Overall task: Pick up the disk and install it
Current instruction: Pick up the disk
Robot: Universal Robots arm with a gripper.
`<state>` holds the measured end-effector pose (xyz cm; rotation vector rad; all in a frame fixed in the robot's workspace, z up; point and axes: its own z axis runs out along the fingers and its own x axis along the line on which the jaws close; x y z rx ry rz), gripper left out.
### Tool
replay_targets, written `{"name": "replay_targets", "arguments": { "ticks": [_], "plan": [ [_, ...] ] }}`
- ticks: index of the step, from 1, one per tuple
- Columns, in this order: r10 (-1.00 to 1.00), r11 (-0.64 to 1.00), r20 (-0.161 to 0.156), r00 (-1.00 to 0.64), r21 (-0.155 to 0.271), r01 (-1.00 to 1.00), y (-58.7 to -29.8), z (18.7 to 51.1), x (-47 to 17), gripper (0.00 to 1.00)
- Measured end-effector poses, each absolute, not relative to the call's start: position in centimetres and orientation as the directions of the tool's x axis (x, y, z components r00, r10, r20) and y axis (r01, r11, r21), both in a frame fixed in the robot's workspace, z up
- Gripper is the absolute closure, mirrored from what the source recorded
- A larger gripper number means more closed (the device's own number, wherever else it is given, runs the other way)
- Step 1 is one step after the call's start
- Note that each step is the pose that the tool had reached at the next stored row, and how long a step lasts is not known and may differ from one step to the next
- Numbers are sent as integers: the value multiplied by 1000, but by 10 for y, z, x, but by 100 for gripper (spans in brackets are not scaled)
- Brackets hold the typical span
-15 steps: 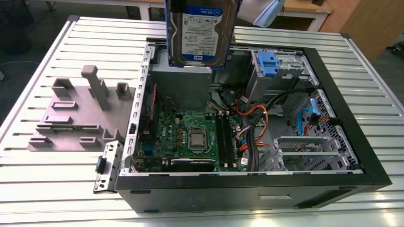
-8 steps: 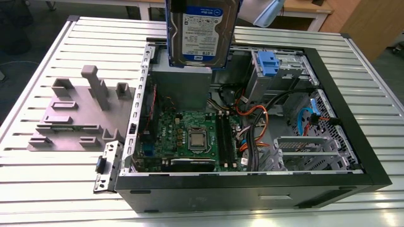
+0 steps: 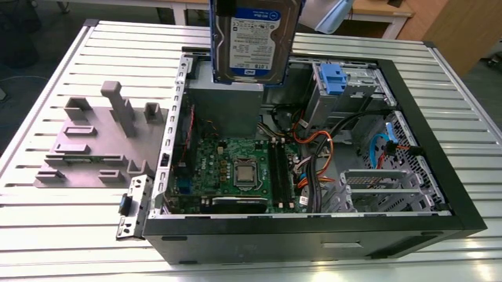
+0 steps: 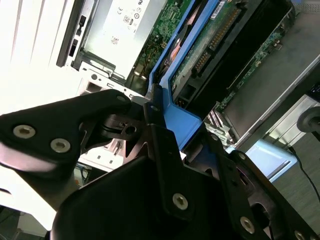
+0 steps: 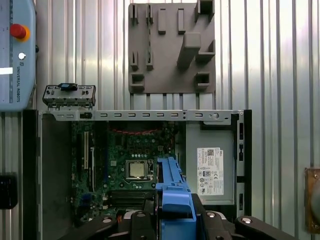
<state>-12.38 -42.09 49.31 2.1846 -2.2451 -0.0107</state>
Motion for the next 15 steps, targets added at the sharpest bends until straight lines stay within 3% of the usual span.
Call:
{"name": "replay_targets", "arguments": {
  "ticks": [15],
  "plan": [
    [-1000,27,2,-27,11,-1000,-421,493,-100,64]
  ]
}}
